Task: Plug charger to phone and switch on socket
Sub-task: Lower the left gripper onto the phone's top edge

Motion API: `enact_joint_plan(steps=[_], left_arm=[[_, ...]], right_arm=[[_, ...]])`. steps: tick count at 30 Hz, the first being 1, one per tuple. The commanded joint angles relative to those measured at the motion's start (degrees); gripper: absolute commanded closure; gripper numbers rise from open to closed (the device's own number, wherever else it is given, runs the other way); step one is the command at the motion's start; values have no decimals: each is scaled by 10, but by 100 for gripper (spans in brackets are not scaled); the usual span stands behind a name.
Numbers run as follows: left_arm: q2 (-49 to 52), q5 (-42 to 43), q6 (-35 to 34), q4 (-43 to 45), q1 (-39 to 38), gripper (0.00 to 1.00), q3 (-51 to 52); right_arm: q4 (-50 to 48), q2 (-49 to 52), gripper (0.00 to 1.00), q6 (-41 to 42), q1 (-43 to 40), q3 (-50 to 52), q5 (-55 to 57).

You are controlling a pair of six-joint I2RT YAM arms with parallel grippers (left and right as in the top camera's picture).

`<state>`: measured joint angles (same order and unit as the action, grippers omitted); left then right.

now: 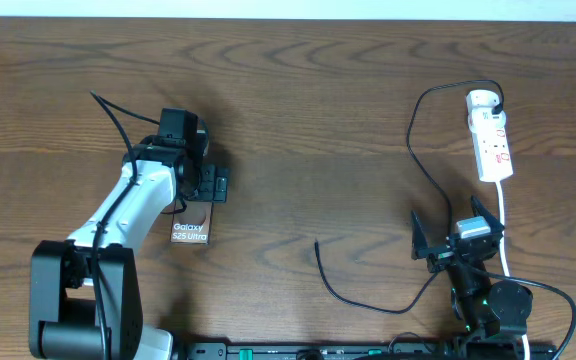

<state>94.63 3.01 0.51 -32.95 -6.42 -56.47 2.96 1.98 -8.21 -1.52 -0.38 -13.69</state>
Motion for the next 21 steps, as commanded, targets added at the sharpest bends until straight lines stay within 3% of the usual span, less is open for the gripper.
enact_joint_plan(steps=[1,21], left_arm=[[6,-7,14,4,4,2,9],[7,27,25,8,39,2,19]], right_arm=[[3,0,1,-4,4,1,0],[2,0,1,-4,4,1,0]])
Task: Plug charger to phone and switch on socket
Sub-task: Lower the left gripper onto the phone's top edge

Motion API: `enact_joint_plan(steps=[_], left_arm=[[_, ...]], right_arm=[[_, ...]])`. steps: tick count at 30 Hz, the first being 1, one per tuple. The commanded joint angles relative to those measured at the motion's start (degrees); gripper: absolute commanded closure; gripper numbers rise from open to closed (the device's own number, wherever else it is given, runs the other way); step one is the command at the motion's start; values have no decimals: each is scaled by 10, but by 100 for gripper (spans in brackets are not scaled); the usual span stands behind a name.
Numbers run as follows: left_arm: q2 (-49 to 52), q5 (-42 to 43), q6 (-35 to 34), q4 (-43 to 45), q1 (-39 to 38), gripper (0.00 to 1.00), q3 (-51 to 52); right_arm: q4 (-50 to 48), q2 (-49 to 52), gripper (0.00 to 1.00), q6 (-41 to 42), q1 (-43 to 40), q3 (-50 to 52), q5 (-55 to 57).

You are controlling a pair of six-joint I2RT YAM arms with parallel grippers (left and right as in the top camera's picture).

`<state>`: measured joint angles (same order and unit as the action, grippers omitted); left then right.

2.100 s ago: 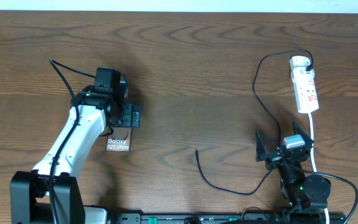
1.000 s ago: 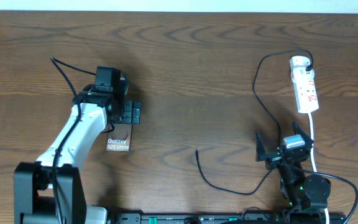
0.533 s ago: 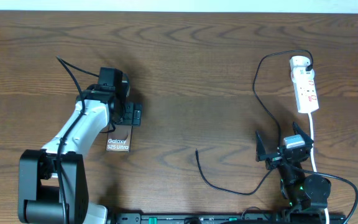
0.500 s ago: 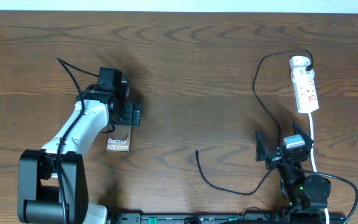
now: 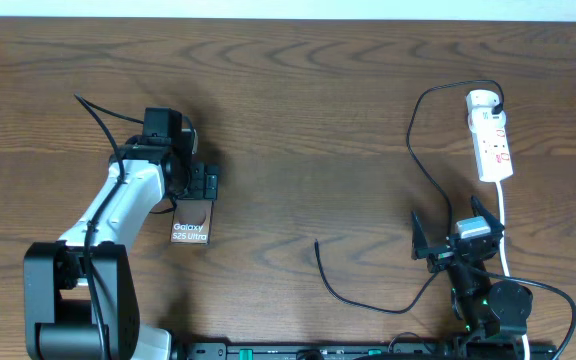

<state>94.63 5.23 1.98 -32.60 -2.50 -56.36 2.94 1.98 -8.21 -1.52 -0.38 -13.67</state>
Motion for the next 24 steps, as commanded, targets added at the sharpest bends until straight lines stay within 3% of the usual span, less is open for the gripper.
enact_joint_plan(steps=[1,24], left_arm=[[7,5,10,9,0,2,24],[7,1,-1,34,-19,2,49]], right_arm=[[3,0,1,-4,4,1,0],[3,0,1,-4,4,1,0]])
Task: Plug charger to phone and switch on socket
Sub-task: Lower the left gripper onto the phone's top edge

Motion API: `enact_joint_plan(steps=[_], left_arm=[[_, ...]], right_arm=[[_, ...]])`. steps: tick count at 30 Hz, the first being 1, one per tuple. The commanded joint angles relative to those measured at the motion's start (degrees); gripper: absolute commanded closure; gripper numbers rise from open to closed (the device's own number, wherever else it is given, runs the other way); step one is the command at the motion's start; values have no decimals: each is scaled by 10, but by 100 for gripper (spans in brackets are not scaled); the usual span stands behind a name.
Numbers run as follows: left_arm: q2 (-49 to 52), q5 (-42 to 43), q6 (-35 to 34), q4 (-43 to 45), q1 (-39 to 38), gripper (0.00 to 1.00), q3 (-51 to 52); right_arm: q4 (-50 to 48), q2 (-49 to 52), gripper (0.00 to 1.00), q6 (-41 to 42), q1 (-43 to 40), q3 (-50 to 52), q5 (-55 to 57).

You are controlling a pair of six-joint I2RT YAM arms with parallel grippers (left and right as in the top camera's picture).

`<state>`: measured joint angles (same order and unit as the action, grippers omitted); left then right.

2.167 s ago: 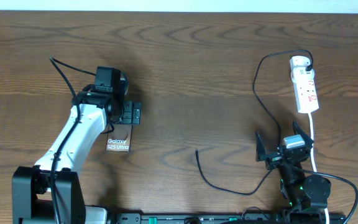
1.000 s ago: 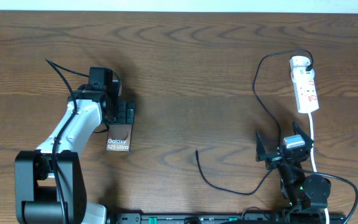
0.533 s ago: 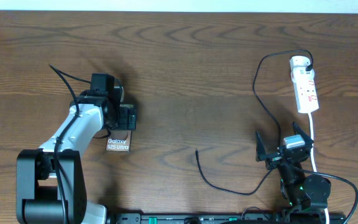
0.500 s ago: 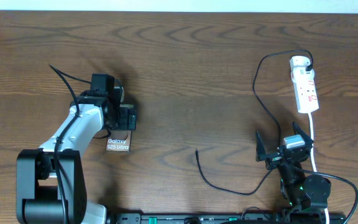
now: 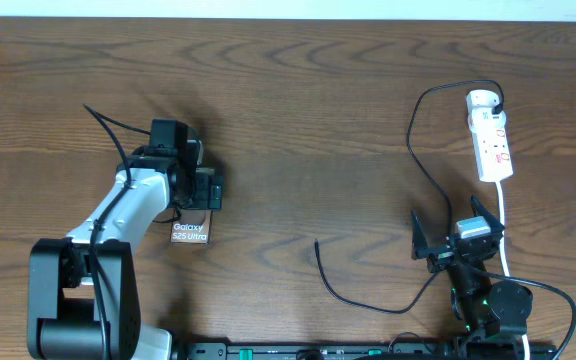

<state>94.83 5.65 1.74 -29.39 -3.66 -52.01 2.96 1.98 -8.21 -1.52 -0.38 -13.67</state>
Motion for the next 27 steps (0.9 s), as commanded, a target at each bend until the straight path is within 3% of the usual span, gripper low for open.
enact_joint_plan(steps=[1,27], left_arm=[[5,-3,2,1,-10,2,6],[7,-3,2,25,-12,2,27]], right_arm=[[2,0,1,-4,4,1,0],[3,0,1,-4,4,1,0]])
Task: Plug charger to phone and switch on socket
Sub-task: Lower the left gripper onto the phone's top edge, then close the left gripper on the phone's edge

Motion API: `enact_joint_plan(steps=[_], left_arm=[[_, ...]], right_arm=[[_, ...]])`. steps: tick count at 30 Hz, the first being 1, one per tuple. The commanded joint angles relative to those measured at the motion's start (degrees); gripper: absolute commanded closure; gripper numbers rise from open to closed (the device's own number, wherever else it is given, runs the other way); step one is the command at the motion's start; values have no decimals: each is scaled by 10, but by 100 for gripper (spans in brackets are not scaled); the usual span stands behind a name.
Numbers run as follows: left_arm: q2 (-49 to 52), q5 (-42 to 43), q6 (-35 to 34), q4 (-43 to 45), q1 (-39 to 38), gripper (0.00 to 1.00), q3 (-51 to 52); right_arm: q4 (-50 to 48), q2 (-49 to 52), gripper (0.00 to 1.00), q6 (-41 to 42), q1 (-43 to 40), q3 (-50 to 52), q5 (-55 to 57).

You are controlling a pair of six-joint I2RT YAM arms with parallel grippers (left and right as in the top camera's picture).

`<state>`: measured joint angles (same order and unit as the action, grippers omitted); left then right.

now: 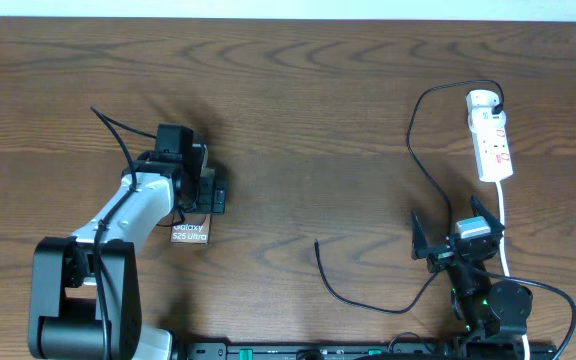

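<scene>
The phone (190, 232) lies flat at the left with its "Galaxy S25 Ultra" label showing. Its far end is hidden under my left gripper (213, 193), which hangs over that end; this view does not show how the jaws stand. The black charger cable (415, 150) runs from a plug in the white power strip (494, 145) at the far right down past my right gripper. It curls across the table, and its free end (317, 245) lies bare near the middle. My right gripper (450, 228) rests at the front right, open and empty, with the cable passing under it.
The power strip's white lead (505, 215) runs toward the front edge beside the right arm. The left arm's black cable (118, 135) arches above its wrist. Dark wooden table (298, 100) all around.
The left gripper has shifted a little to the right and toward the front, staying over the phone's far end. Phone, cable and right arm are where they were.
The left gripper stood over the phone's far end, then a little further left and back, then nearer the phone again, and now slightly right of that. The phone has kept its place and angle. The right gripper has stayed open and still.
</scene>
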<state>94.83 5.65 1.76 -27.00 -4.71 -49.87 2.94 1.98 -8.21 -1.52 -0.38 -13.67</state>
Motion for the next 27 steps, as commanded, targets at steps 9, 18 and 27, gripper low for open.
enact_joint_plan(steps=[9,18,27], left_arm=[[7,-6,2,8,-1,2,13],[7,-8,2,25,-1,2,26],[7,-23,2,20,-1,2,28]], right_arm=[[3,0,1,-4,4,1,0],[3,0,1,-4,4,1,0],[3,0,1,-4,4,1,0]])
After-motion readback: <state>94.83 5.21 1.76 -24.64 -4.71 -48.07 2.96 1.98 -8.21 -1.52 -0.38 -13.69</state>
